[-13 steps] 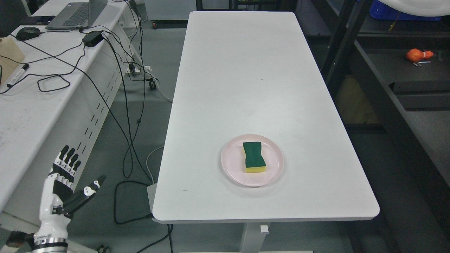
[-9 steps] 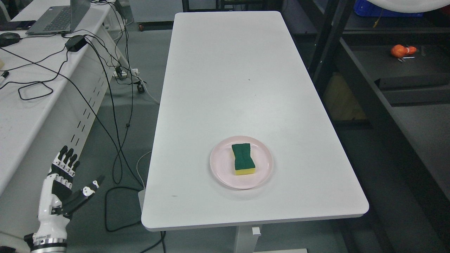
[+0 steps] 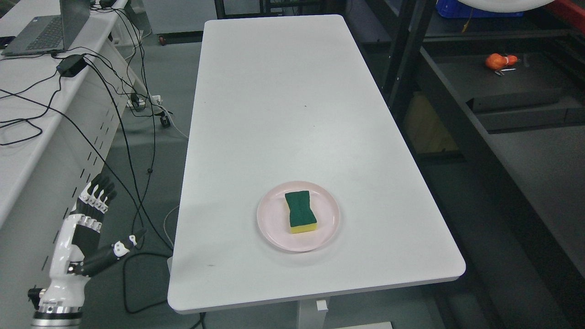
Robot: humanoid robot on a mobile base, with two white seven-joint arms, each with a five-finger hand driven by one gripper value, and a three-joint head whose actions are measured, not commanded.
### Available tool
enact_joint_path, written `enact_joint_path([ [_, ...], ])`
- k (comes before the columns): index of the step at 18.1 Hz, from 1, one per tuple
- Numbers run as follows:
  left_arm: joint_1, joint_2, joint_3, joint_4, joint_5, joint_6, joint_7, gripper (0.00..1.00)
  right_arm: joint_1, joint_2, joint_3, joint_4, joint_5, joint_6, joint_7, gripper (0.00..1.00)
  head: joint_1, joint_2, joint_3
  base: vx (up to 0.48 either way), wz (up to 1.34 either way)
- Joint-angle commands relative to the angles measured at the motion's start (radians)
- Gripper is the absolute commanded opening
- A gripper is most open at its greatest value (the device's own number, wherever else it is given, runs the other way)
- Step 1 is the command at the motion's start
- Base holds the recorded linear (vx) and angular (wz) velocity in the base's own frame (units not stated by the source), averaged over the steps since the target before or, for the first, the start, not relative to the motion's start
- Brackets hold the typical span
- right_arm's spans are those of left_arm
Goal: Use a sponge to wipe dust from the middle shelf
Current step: 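Raise the left hand and reach toward the sponge on the pink plate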
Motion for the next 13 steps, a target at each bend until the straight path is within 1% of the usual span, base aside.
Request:
enact_joint_path([
  [1,-0.045,0.134,0.033,0.020,-0.121,-0.048,-0.053,0.98,0.000,-0.017,0.000,-0.017,0.000,0.072,-0.005,1.00,0.0000,0.000,0.000,-0.002,-0.02],
  [3,-0.128,0.187,0.065,0.051,-0.218,-0.057,-0.074,0.97,0.000,-0.017,0.000,-0.017,0.000,0.072,-0.005,1.00,0.0000,0.000,0.000,-0.001,0.01],
  [6,-0.295,0.270,0.075,0.132,-0.503,-0.173,-0.129,0.97,0.000,-0.017,0.000,-0.017,0.000,0.072,-0.005,1.00,0.0000,0.000,0.000,0.000,0.00],
  [8,-0.380,0.304,0.061,0.163,-0.658,-0.252,-0.133,0.97,0.000,-0.017,0.000,-0.017,0.000,0.072,-0.005,1.00,0.0000,0.000,0.000,0.000,0.00],
  [10,-0.467,0.319,-0.003,0.181,-0.798,-0.318,-0.133,0.97,0.000,-0.017,0.000,-0.017,0.000,0.072,-0.005,1.00,0.0000,0.000,0.000,0.000,0.00],
  [11,-0.519,0.327,-0.058,0.184,-0.873,-0.350,-0.133,0.97,0.000,-0.017,0.000,-0.017,0.000,0.072,-0.005,1.00,0.0000,0.000,0.000,0.000,0.00],
  [13,-0.565,0.330,-0.143,0.184,-0.991,-0.381,-0.133,0.97,0.000,-0.017,0.000,-0.017,0.000,0.072,-0.005,1.00,0.0000,0.000,0.000,0.000,0.00],
])
